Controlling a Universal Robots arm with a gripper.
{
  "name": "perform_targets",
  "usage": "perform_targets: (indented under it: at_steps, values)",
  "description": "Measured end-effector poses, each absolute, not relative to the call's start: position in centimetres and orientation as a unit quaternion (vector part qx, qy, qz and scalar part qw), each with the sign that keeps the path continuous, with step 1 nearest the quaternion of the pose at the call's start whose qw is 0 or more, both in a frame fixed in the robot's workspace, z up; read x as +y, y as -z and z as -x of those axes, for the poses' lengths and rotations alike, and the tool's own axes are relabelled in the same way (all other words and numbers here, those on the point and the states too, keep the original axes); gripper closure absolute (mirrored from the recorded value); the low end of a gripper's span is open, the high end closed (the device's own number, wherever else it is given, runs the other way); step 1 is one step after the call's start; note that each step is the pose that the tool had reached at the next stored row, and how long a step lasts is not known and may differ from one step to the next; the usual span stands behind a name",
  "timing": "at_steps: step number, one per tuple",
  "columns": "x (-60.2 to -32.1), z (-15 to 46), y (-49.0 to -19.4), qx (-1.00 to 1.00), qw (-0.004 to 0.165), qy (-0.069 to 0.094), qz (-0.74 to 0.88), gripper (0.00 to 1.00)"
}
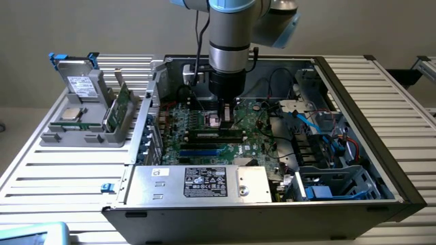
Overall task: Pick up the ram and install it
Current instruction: 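Insert the ram into the slot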
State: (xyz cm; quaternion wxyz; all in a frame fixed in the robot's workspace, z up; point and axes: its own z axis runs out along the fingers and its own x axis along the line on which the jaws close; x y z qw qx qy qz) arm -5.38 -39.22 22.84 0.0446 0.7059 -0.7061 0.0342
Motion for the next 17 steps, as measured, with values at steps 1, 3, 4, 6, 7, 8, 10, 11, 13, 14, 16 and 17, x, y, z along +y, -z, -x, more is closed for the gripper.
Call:
perform_targets:
  at_steps: [1, 3, 4, 6, 7, 8, 10, 11, 13, 14, 16, 17]
  values:
    - [-39.24, 5.38, -22.86, -0.706, 0.045, -0.034, -0.706, 0.86]
    - [-39.24, 5.38, -22.85, -0.706, 0.044, -0.034, -0.706, 0.86]
    - [-39.24, 5.38, -22.86, -0.706, 0.044, -0.034, -0.706, 0.86]
    - [-39.25, 5.38, -22.86, -0.706, 0.044, -0.034, -0.706, 0.86]
    - [-39.25, 5.38, -22.86, -0.706, 0.044, -0.034, -0.706, 0.86]
    - [-39.27, 5.39, -22.86, -0.706, 0.044, -0.034, -0.706, 0.86]
    - [-39.32, 5.39, -22.86, -0.706, 0.044, -0.034, -0.706, 0.86]
    - [-39.33, 5.39, -22.86, -0.706, 0.044, -0.034, -0.706, 0.86]
    - [-39.34, 5.39, -22.86, -0.706, 0.044, -0.034, -0.706, 0.86]
    - [-39.34, 5.38, -22.86, -0.706, 0.044, -0.035, -0.706, 0.86]
    - [-39.34, 5.4, -22.84, -0.706, 0.044, -0.035, -0.706, 0.86]
    - [-39.35, 5.41, -22.82, -0.706, 0.044, -0.035, -0.706, 0.86]
